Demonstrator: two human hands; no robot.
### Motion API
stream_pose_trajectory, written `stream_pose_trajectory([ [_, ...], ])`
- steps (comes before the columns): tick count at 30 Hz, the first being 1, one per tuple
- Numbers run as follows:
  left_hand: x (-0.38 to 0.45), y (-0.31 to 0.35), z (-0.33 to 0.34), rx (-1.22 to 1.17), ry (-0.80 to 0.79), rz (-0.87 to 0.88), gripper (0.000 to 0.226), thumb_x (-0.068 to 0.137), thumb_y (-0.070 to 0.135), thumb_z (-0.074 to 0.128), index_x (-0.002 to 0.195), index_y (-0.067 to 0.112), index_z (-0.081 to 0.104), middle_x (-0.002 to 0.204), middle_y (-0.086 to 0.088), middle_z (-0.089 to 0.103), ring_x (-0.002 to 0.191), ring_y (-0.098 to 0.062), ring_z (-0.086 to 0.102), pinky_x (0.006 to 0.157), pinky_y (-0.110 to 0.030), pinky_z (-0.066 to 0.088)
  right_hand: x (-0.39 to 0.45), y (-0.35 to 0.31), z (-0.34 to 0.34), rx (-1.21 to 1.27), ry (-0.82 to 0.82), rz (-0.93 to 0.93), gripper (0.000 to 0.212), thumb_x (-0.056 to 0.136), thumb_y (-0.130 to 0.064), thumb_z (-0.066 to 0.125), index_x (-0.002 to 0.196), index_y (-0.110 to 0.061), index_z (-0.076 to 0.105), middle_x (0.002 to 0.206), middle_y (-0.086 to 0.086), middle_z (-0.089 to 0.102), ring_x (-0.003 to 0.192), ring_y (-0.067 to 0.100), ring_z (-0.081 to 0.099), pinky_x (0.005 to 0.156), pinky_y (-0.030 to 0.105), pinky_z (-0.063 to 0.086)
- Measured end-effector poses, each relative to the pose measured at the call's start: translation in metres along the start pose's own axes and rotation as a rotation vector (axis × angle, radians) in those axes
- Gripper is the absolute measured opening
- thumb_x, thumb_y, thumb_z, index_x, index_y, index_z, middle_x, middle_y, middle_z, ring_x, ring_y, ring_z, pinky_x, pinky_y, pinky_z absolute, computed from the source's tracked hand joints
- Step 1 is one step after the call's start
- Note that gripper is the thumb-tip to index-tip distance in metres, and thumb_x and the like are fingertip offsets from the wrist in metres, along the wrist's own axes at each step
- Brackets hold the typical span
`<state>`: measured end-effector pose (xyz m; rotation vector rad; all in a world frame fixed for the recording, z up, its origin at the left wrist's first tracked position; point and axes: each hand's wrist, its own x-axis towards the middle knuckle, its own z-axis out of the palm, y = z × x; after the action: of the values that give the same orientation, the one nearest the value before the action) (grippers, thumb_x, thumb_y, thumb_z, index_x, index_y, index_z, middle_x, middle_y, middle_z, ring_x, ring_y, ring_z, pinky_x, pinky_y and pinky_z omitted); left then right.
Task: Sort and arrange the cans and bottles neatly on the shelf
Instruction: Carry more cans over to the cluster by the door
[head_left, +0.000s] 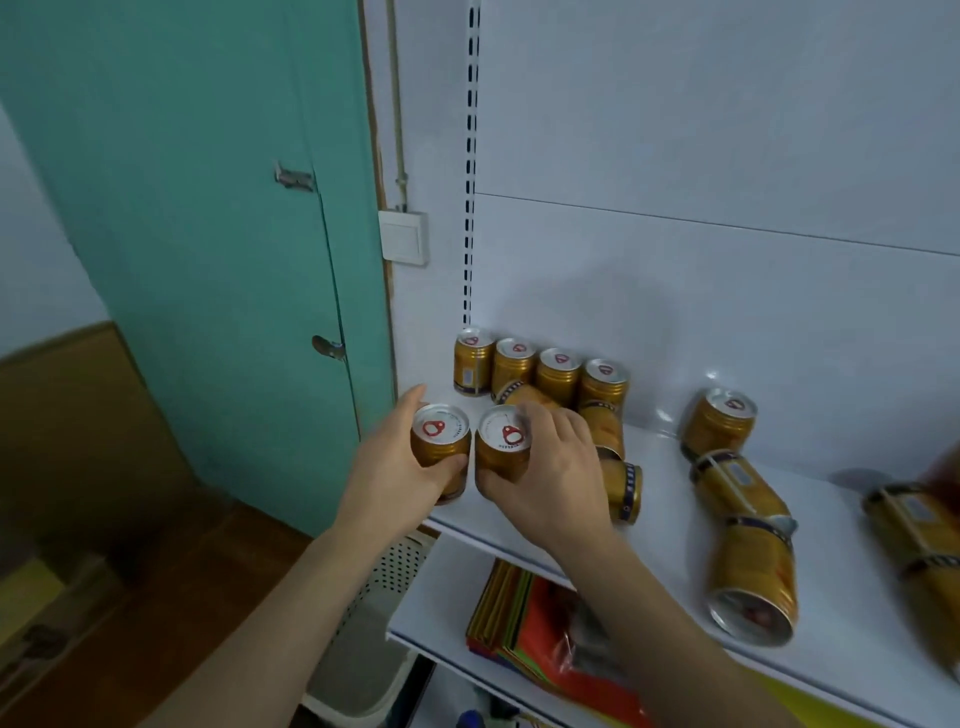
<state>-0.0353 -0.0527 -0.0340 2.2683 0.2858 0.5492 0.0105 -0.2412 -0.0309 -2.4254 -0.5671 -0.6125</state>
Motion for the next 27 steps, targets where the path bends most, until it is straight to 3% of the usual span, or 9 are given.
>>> stream_pose_trajectory([
  [5, 0.044, -0.021, 0.010, -0.046, -0.063, 0.053, 0.093, 0.080, 0.041, 0.090, 0.156, 0.039, 0.037, 0.145, 0.015, 0.060, 0.130, -0.011, 0.058, 0.102, -0.024, 0.044, 0.028, 0.001, 0.022, -0.084, -0.075, 0.063, 0.080, 0.075, -0.051, 0.080, 0.144, -0.018, 0.055, 0.131, 0.001, 0.068, 0.128, 0.027, 0.055, 0.113, 0.047, 0.044],
  [8, 0.066, -0.030, 0.017, -0.096, -0.125, 0.140, 0.083, 0.077, 0.034, 0.092, 0.138, 0.051, 0.040, 0.113, 0.051, 0.057, 0.107, 0.020, 0.056, 0.084, 0.001, 0.040, 0.037, 0.000, 0.030, -0.184, -0.098, 0.116, 0.073, 0.079, -0.055, 0.075, 0.141, -0.021, 0.055, 0.129, -0.003, 0.068, 0.127, 0.024, 0.055, 0.114, 0.043, 0.042],
  [9, 0.073, -0.032, 0.020, -0.110, -0.156, 0.153, 0.082, 0.077, 0.033, 0.092, 0.137, 0.050, 0.039, 0.110, 0.055, 0.055, 0.105, 0.023, 0.055, 0.083, 0.002, 0.041, 0.038, -0.002, 0.031, -0.206, -0.100, 0.141, 0.071, 0.079, -0.056, 0.074, 0.139, -0.022, 0.056, 0.129, -0.003, 0.068, 0.127, 0.023, 0.055, 0.115, 0.042, 0.041],
  [10, 0.080, -0.034, 0.023, -0.123, -0.192, 0.165, 0.081, 0.077, 0.034, 0.092, 0.140, 0.045, 0.041, 0.115, 0.049, 0.060, 0.109, 0.019, 0.057, 0.088, -0.003, 0.046, 0.040, -0.003, 0.032, -0.222, -0.095, 0.167, 0.071, 0.079, -0.056, 0.073, 0.139, -0.022, 0.055, 0.129, -0.003, 0.068, 0.127, 0.023, 0.054, 0.115, 0.042, 0.040],
  [13, 0.097, -0.035, 0.032, -0.143, -0.279, 0.220, 0.087, 0.081, 0.040, 0.089, 0.154, 0.033, 0.042, 0.141, 0.014, 0.064, 0.128, -0.009, 0.062, 0.106, -0.040, 0.054, 0.042, -0.004, 0.034, -0.272, -0.091, 0.251, 0.071, 0.082, -0.058, 0.071, 0.141, -0.022, 0.054, 0.134, -0.002, 0.066, 0.132, 0.025, 0.050, 0.118, 0.044, 0.037],
  [14, 0.100, -0.036, 0.035, -0.130, -0.293, 0.236, 0.089, 0.082, 0.041, 0.088, 0.156, 0.031, 0.040, 0.145, 0.009, 0.062, 0.131, -0.013, 0.060, 0.107, -0.043, 0.053, 0.042, -0.005, 0.034, -0.294, -0.095, 0.271, 0.071, 0.083, -0.059, 0.069, 0.142, -0.022, 0.053, 0.136, -0.001, 0.065, 0.135, 0.026, 0.048, 0.119, 0.044, 0.035],
  [21, 0.115, -0.041, 0.041, -0.126, -0.390, 0.338, 0.092, 0.086, 0.048, 0.084, 0.160, 0.031, 0.031, 0.154, 0.005, 0.053, 0.138, -0.016, 0.053, 0.109, -0.047, 0.053, 0.037, -0.013, 0.038, -0.398, -0.155, 0.348, 0.083, 0.093, -0.065, 0.058, 0.160, -0.022, 0.035, 0.161, 0.000, 0.045, 0.156, 0.029, 0.028, 0.128, 0.052, 0.023],
  [27, 0.106, -0.025, 0.036, 0.033, -0.175, 0.607, 0.082, 0.097, 0.060, 0.063, 0.160, 0.017, 0.033, 0.162, -0.008, 0.042, 0.151, -0.027, 0.036, 0.122, -0.051, 0.037, 0.024, -0.017, 0.021, -0.464, -0.093, 0.386, 0.087, 0.096, -0.068, 0.047, 0.165, -0.016, 0.033, 0.171, 0.007, 0.034, 0.162, 0.030, 0.016, 0.131, 0.051, 0.018],
])
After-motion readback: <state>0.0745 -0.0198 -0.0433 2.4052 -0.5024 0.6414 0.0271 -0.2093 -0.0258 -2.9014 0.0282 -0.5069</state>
